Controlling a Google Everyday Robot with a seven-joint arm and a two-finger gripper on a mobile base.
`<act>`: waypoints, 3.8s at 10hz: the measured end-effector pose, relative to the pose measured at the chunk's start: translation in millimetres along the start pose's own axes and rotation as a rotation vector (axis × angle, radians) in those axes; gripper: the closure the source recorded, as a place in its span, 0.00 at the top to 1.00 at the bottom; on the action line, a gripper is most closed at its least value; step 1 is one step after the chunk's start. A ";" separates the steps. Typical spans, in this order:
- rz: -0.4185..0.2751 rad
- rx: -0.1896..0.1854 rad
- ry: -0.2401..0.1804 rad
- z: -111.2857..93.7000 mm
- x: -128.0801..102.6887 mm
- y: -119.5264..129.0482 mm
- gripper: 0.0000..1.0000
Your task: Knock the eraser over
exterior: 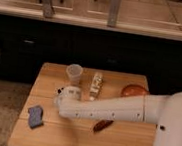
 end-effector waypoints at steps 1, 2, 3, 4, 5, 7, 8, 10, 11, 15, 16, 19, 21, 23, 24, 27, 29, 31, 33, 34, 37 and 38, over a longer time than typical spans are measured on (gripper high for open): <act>0.000 0.001 0.000 0.7 -0.4 0.8 0.09; 0.002 0.004 -0.002 1.3 0.4 -1.9 0.09; 0.001 0.007 -0.005 1.5 2.2 -5.7 0.12; -0.001 0.010 -0.008 1.4 1.5 -7.5 0.17; 0.000 0.015 -0.009 2.0 2.7 -7.1 0.24; 0.000 0.021 -0.012 1.4 3.3 -7.8 0.20; 0.001 0.021 -0.011 1.0 4.0 -6.9 0.14; -0.001 0.027 -0.013 1.2 4.2 -6.3 0.11; -0.001 0.029 -0.015 1.6 4.0 -6.1 0.06; -0.012 0.033 -0.017 2.4 1.5 -5.1 0.05; -0.010 0.036 -0.019 2.9 1.8 -4.8 0.07; -0.014 0.044 -0.023 5.4 1.1 -4.2 0.11; -0.014 0.050 -0.022 6.4 2.8 -2.7 0.11; -0.011 0.054 -0.023 7.4 3.9 -5.0 0.11; -0.014 0.058 -0.024 8.6 3.2 -6.8 0.13; -0.015 0.066 -0.022 12.8 4.6 -9.4 0.18; -0.016 0.070 -0.023 13.1 4.9 -10.8 0.11; -0.021 0.075 -0.023 14.9 4.4 -12.6 0.05; -0.023 0.080 -0.021 16.2 5.5 -13.6 0.05; -0.022 0.082 -0.021 16.3 5.9 -14.7 0.05; -0.021 0.091 -0.023 18.7 9.9 -15.2 0.10; -0.023 0.092 -0.024 19.4 10.7 -16.5 0.10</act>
